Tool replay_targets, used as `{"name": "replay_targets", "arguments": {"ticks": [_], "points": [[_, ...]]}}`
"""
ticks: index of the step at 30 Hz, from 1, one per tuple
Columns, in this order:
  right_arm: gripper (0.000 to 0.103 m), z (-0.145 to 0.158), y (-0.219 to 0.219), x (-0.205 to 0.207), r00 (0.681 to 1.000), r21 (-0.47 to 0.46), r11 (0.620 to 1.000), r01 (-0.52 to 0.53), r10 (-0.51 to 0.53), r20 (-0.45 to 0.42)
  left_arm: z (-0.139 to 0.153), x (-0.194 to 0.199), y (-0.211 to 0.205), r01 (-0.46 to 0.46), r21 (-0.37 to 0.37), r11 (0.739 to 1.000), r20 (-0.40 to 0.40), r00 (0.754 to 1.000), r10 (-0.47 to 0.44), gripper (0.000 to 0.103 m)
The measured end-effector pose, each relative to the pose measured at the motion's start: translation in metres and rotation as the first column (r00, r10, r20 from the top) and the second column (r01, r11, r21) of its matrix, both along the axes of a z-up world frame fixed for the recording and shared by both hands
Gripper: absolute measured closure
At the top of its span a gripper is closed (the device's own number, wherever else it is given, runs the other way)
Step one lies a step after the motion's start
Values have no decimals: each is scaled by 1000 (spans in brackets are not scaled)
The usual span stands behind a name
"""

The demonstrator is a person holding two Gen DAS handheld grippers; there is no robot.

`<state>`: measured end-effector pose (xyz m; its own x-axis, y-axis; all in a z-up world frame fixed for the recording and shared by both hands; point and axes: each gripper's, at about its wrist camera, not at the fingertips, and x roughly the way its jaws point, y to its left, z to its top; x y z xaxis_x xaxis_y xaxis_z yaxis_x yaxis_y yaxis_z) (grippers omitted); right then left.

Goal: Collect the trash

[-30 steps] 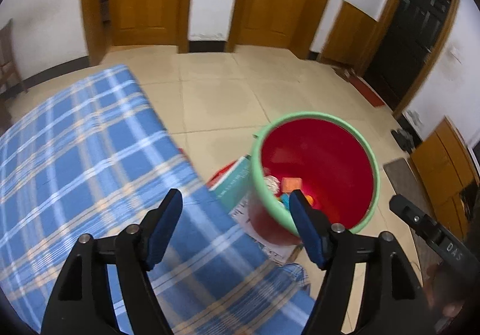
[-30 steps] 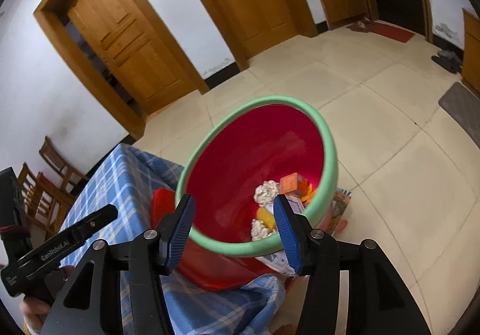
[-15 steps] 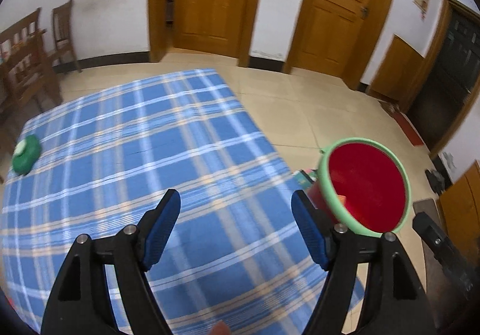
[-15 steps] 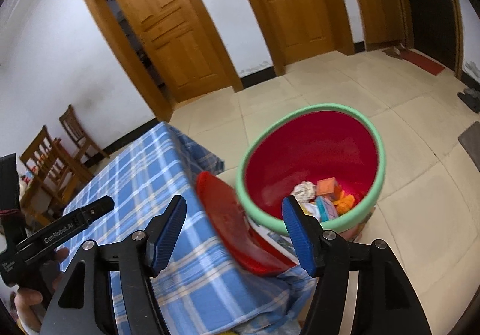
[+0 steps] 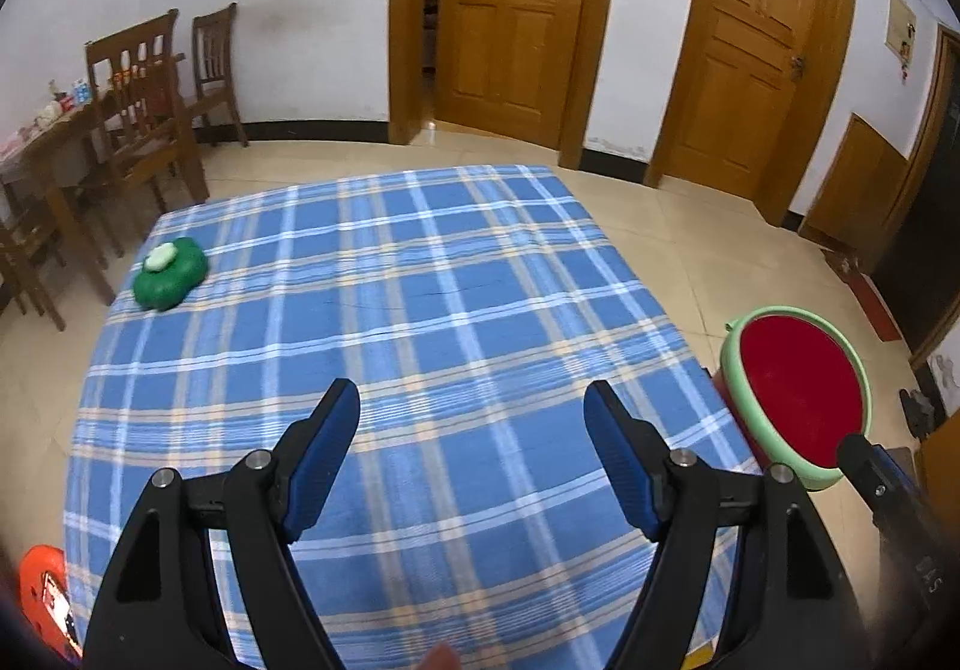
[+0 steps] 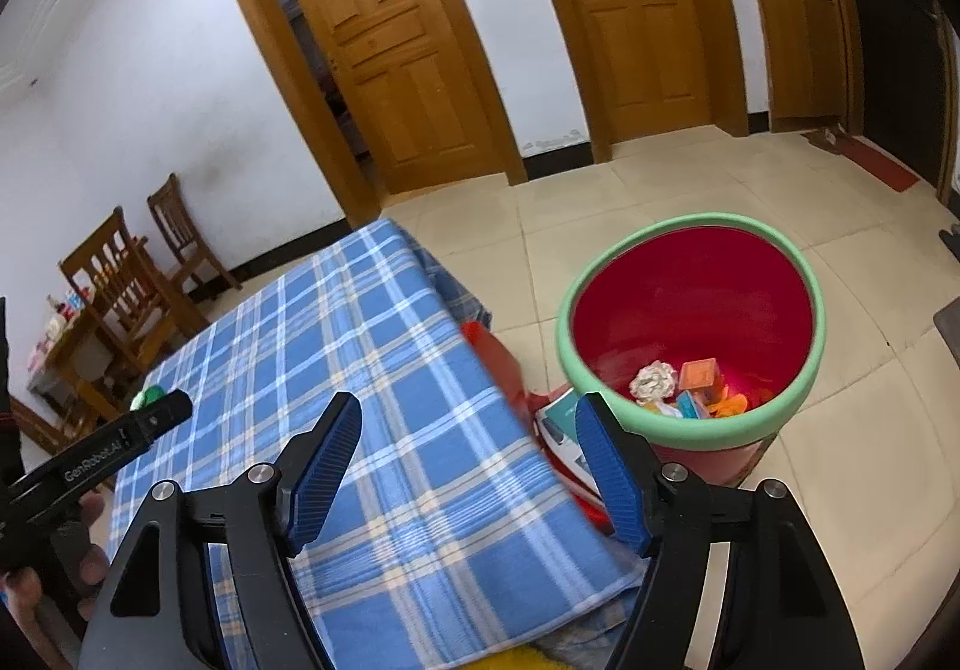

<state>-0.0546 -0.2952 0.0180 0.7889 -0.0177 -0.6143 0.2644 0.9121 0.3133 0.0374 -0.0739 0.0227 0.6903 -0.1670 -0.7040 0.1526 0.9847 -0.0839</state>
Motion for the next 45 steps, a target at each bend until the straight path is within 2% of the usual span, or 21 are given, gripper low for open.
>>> {"name": "replay_targets", "arguments": {"ticks": [4, 9, 17, 34, 45], "points": [[27, -3, 20, 2, 999, -30, 999, -33, 33, -7, -4, -6, 12, -20, -7, 1000, -11, 1000, 20, 22], [27, -5, 40, 2, 998, -75, 995, -61, 61, -4, -10, -14, 26, -47, 1, 999, -13, 999, 47, 22], [27, -10, 56, 2, 997, -108, 991, -82, 81, -17, -19, -25, 44, -129, 56, 990, 45, 991, 126, 22], [27, -17, 63, 3, 995, -113, 989, -100, 97, -35, -21, -29, 50, -118, 24, 993, 40, 992, 117, 22], [27, -19, 62, 5, 994, -106, 989, -103, 99, -42, -21, -29, 50, -121, 31, 992, 45, 992, 120, 22]]}}
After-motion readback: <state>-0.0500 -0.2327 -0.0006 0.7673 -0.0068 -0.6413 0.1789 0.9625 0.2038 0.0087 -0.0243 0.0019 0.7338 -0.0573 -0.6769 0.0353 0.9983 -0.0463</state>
